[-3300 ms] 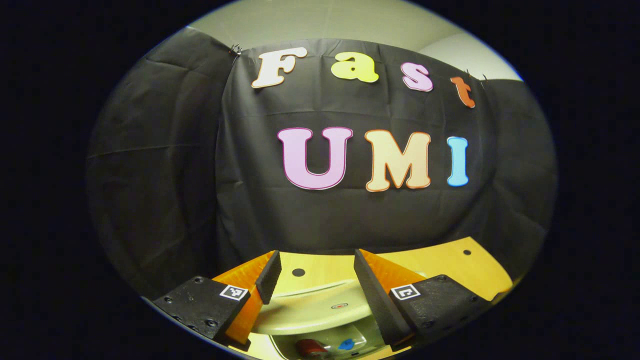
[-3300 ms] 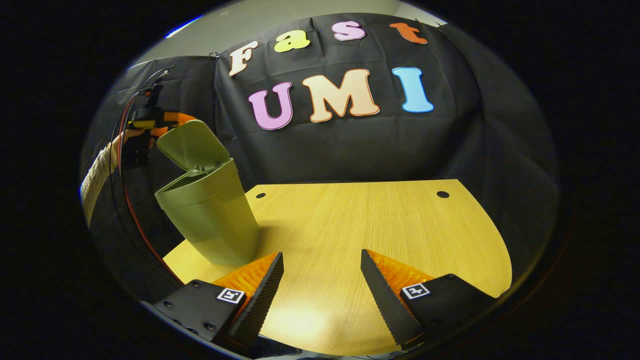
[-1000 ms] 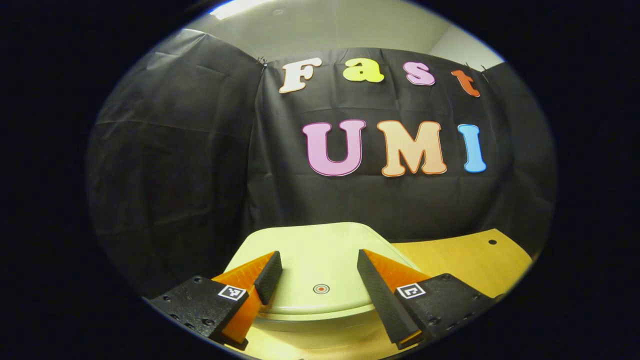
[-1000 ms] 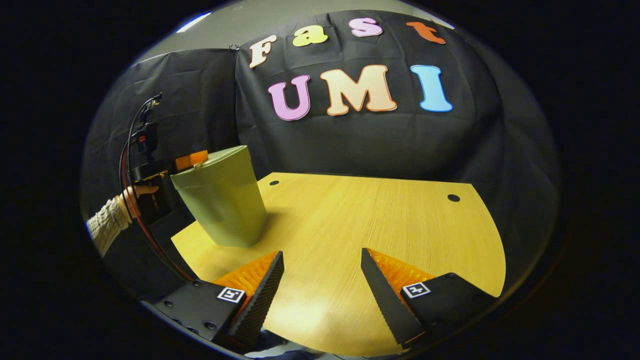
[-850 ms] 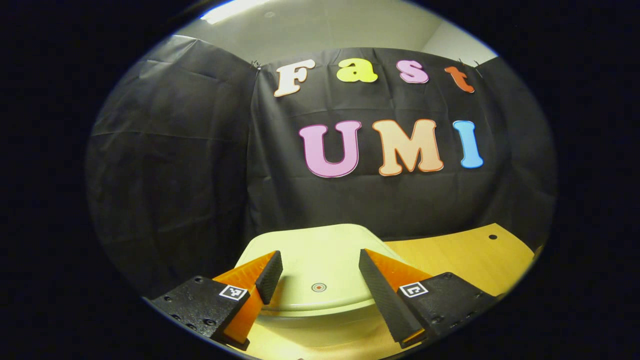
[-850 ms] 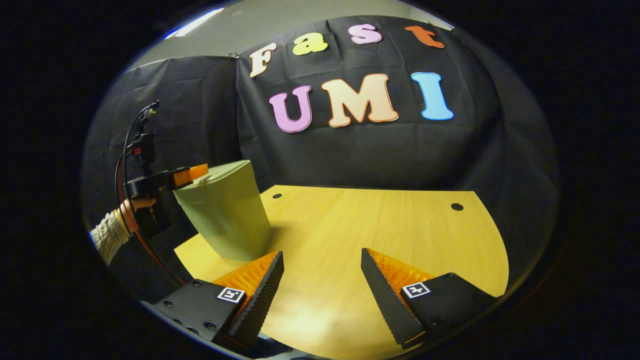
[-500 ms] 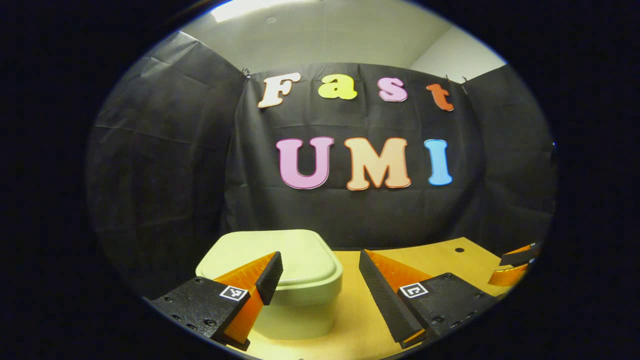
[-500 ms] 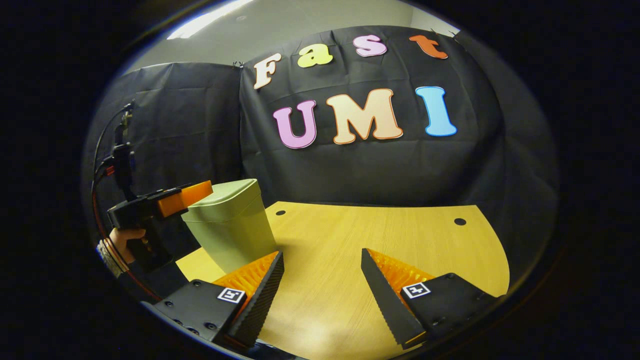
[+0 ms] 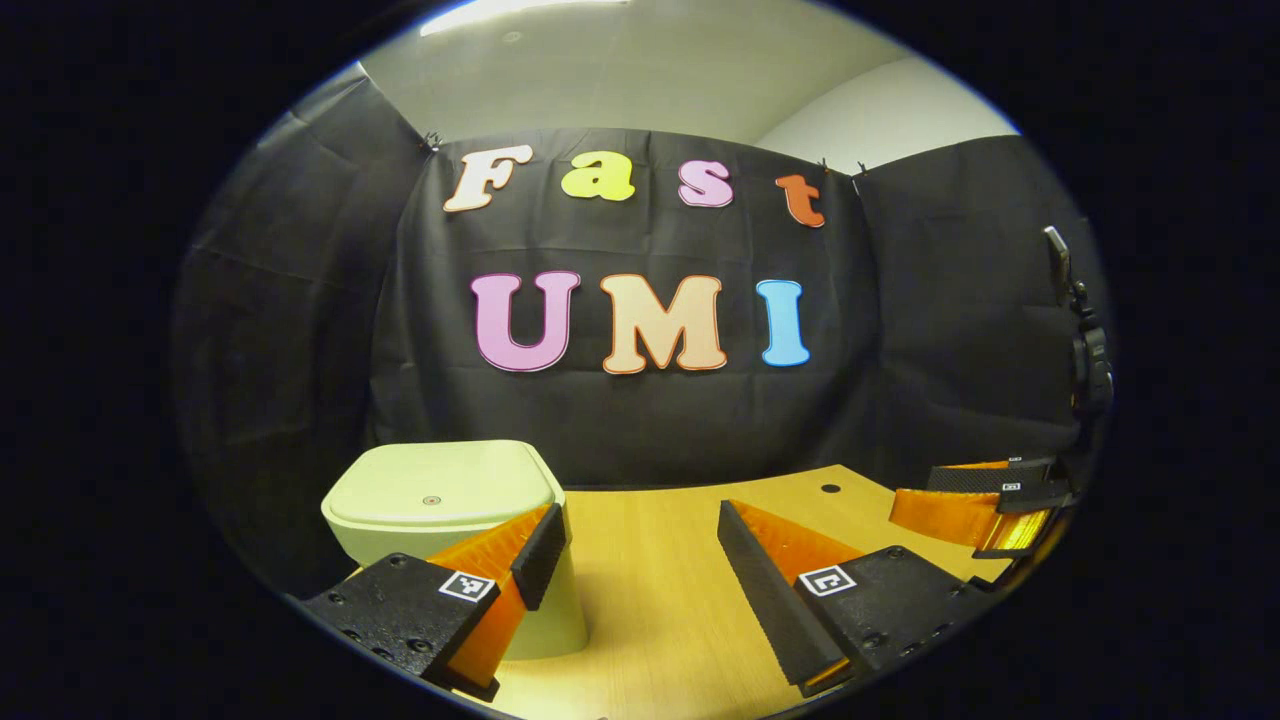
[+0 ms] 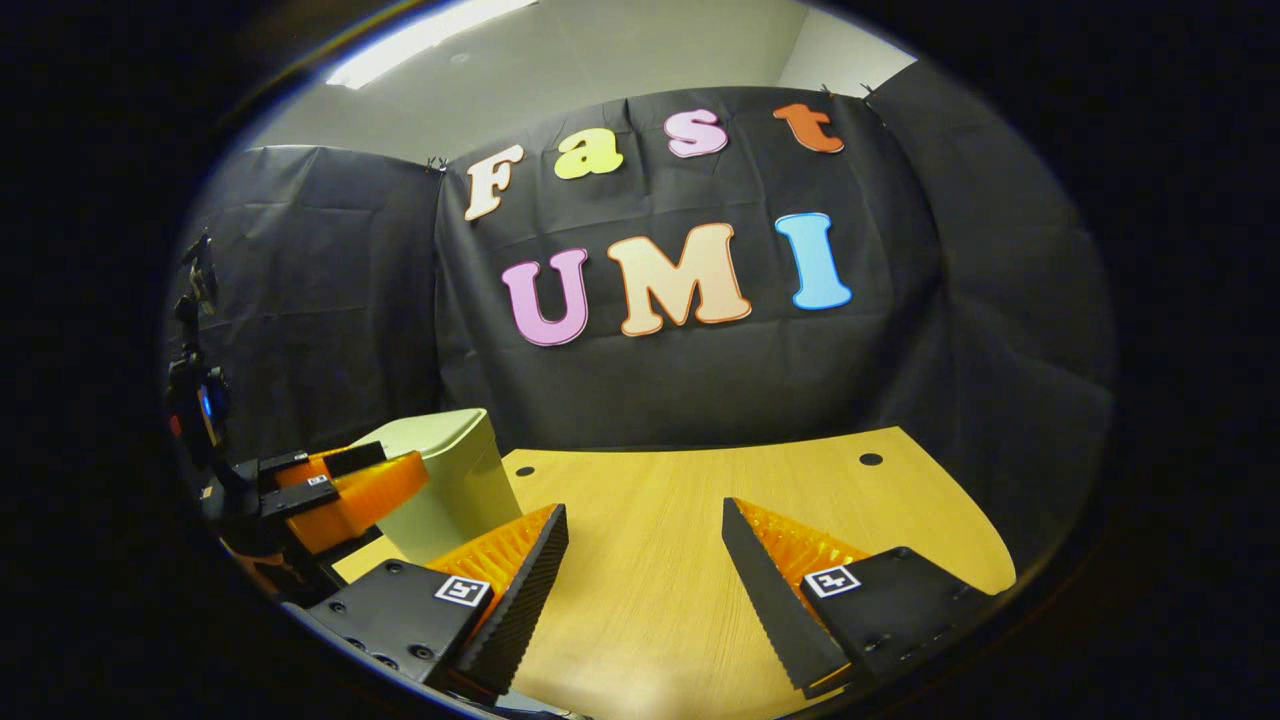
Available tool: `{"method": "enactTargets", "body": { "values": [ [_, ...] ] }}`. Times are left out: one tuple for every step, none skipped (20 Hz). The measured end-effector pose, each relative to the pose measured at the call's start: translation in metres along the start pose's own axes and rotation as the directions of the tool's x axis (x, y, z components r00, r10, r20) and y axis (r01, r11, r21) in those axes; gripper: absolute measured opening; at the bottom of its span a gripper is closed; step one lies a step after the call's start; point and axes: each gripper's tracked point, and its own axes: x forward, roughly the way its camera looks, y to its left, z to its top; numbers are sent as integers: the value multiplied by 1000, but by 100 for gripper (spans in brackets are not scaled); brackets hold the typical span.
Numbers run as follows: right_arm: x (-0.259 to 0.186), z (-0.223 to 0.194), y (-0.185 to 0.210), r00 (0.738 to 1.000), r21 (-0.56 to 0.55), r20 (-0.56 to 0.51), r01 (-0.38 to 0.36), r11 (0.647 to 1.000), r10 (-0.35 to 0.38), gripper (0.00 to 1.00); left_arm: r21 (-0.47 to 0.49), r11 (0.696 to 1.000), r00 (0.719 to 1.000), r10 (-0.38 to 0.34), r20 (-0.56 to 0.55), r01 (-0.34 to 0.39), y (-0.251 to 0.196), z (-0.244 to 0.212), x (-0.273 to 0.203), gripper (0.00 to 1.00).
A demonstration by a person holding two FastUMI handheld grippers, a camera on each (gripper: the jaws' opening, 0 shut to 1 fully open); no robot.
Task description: Press the lid of the desktop garbage bin to open it, pick up the crumpled paper on the desktop and throw it into the bin, then pick up the pop can on the desktop and drop it into the bin, and finally close the garbage bin lid.
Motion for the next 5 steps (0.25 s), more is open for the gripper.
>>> {"method": "enactTargets", "body": {
  "values": [
    [-3,-3,4,1000,15,4,0,1000,0,98,-11,1000,1000,-2,-7,2,0,-4,-1,94],
    [-4,-5,8,1000,31,7,-2,1000,2,98,-23,1000,1000,1,-12,-1,1,-6,-3,94],
    [-5,-8,10,1000,38,4,-4,999,4,98,-36,999,1000,0,-19,-1,1,-9,-4,94],
    [-7,-10,11,1000,33,-1,-6,999,6,98,-45,999,1000,1,-25,-2,2,-12,-6,94],
    [-8,-11,11,1000,21,3,-3,1000,3,98,-54,999,1000,-1,-27,-1,3,-13,-8,93]
  ]
}}
